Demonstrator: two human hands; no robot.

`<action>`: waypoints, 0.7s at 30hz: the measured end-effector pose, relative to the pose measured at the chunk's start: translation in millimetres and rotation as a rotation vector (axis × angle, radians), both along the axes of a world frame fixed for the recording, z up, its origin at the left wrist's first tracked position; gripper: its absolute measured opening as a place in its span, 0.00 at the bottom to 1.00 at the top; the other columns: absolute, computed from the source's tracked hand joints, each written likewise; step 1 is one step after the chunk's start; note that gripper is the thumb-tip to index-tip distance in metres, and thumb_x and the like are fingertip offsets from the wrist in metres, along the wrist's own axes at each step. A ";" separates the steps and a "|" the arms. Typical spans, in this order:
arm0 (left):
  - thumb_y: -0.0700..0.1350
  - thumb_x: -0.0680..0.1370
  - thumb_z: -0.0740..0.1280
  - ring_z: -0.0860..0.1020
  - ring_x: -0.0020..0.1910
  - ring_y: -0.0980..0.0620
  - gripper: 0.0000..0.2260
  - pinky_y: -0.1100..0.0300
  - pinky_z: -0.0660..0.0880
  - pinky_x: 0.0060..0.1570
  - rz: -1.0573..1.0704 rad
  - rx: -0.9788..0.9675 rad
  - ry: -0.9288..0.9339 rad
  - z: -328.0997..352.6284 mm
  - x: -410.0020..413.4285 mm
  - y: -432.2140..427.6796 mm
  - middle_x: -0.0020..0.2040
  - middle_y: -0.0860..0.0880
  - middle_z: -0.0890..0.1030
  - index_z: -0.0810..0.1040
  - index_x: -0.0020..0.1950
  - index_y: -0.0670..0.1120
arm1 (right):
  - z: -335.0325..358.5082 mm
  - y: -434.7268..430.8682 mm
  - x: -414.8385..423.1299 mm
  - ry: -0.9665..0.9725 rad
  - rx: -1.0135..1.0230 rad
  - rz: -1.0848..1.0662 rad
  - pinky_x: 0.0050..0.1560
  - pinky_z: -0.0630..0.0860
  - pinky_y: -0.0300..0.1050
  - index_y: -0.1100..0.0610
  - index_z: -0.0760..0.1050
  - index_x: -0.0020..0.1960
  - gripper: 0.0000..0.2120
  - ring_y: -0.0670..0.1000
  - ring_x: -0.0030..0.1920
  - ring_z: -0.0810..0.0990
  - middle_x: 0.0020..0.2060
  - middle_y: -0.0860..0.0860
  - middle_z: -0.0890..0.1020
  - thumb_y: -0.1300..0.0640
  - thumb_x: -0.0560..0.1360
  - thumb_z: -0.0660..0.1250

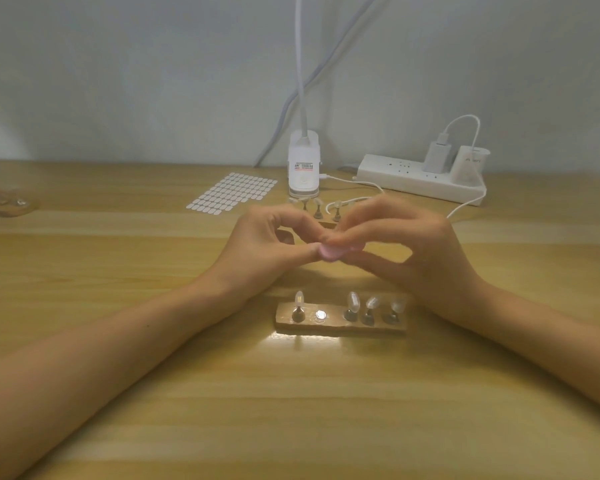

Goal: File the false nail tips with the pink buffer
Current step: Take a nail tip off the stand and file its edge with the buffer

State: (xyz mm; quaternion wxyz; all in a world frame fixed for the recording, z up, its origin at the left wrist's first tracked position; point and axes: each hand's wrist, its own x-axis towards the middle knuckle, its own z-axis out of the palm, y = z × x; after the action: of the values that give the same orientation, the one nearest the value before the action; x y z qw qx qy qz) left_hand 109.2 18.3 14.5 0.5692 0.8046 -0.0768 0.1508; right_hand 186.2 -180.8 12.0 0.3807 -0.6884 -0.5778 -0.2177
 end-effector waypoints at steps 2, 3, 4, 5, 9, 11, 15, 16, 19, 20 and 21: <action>0.41 0.71 0.79 0.76 0.32 0.60 0.05 0.65 0.70 0.39 0.011 -0.001 0.001 -0.7 1.1 0.8 0.42 0.48 0.86 0.86 0.39 0.49 | 1.3 -0.8 1.7 0.027 0.032 -0.049 0.48 0.80 0.50 0.60 0.85 0.54 0.09 0.53 0.47 0.83 0.47 0.55 0.84 0.63 0.74 0.75; 0.41 0.71 0.79 0.76 0.31 0.63 0.05 0.67 0.71 0.39 0.004 -0.008 -0.001 -0.7 0.8 1.1 0.41 0.49 0.86 0.86 0.39 0.50 | 1.9 -1.2 2.9 0.036 0.045 -0.068 0.48 0.80 0.51 0.60 0.85 0.55 0.09 0.53 0.47 0.83 0.47 0.55 0.84 0.63 0.74 0.75; 0.41 0.71 0.79 0.76 0.31 0.63 0.05 0.67 0.71 0.39 -0.012 -0.018 0.002 -0.4 0.1 0.8 0.41 0.50 0.86 0.86 0.38 0.50 | 1.8 -1.8 2.8 0.028 0.041 -0.065 0.48 0.80 0.51 0.60 0.85 0.55 0.09 0.53 0.47 0.83 0.47 0.55 0.84 0.64 0.74 0.75; 0.44 0.70 0.79 0.76 0.32 0.61 0.05 0.65 0.72 0.39 -0.028 -0.028 0.008 0.2 -0.3 0.5 0.41 0.50 0.86 0.86 0.38 0.51 | 1.3 -2.0 2.3 0.008 0.026 -0.042 0.49 0.80 0.49 0.60 0.85 0.55 0.09 0.53 0.47 0.83 0.47 0.55 0.83 0.64 0.74 0.75; 0.45 0.69 0.79 0.80 0.37 0.61 0.04 0.59 0.74 0.46 -0.036 -0.031 0.038 0.3 0.6 0.7 0.42 0.51 0.87 0.86 0.37 0.53 | 2.0 -2.1 1.8 0.028 0.053 -0.055 0.49 0.80 0.51 0.60 0.84 0.55 0.09 0.53 0.47 0.83 0.47 0.55 0.84 0.63 0.74 0.75; 0.44 0.70 0.79 0.81 0.37 0.62 0.04 0.63 0.75 0.44 -0.057 -0.038 0.038 -0.2 0.4 1.4 0.42 0.50 0.87 0.86 0.39 0.51 | 2.2 -1.1 1.0 0.027 0.054 -0.052 0.48 0.80 0.50 0.60 0.84 0.55 0.09 0.52 0.47 0.83 0.47 0.55 0.83 0.64 0.74 0.75; 0.47 0.69 0.79 0.81 0.37 0.60 0.04 0.58 0.76 0.47 -0.047 -0.040 0.038 0.0 -0.4 0.1 0.42 0.51 0.87 0.86 0.39 0.50 | 3.2 -3.3 -0.3 -0.003 0.021 -0.033 0.48 0.80 0.51 0.62 0.84 0.55 0.09 0.54 0.47 0.83 0.47 0.56 0.83 0.65 0.74 0.75; 0.44 0.69 0.79 0.82 0.39 0.56 0.03 0.53 0.77 0.50 -0.045 -0.043 0.038 0.3 -0.5 0.3 0.43 0.50 0.87 0.86 0.39 0.50 | 3.9 -4.2 0.0 0.011 0.034 -0.050 0.48 0.80 0.51 0.62 0.84 0.55 0.09 0.54 0.47 0.83 0.47 0.56 0.83 0.65 0.74 0.75; 0.44 0.70 0.79 0.80 0.38 0.44 0.03 0.47 0.75 0.46 -0.046 -0.052 0.029 1.2 -1.3 0.6 0.43 0.49 0.87 0.86 0.39 0.50 | 2.0 -1.1 -4.1 -0.023 0.009 0.003 0.51 0.79 0.46 0.62 0.85 0.54 0.09 0.53 0.47 0.83 0.47 0.56 0.83 0.65 0.74 0.75; 0.45 0.69 0.79 0.78 0.38 0.46 0.03 0.49 0.73 0.44 -0.045 -0.054 0.030 1.3 -1.4 0.1 0.42 0.50 0.86 0.86 0.38 0.50 | 1.7 -0.1 -4.5 -0.036 -0.002 0.018 0.51 0.79 0.45 0.62 0.85 0.54 0.09 0.53 0.48 0.83 0.47 0.56 0.83 0.65 0.74 0.75; 0.46 0.69 0.79 0.78 0.38 0.49 0.03 0.51 0.73 0.45 -0.041 -0.058 0.037 1.5 -1.2 -0.2 0.41 0.50 0.86 0.86 0.38 0.51 | 2.2 0.1 -3.3 -0.028 0.005 0.006 0.51 0.79 0.46 0.61 0.84 0.54 0.09 0.53 0.48 0.83 0.47 0.55 0.83 0.65 0.74 0.75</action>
State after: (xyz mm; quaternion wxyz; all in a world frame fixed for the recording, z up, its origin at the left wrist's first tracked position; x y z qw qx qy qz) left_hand 107.9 18.1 16.0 0.5964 0.7888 -0.0787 0.1264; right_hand 182.9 -180.7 14.2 0.3748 -0.6827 -0.5845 -0.2278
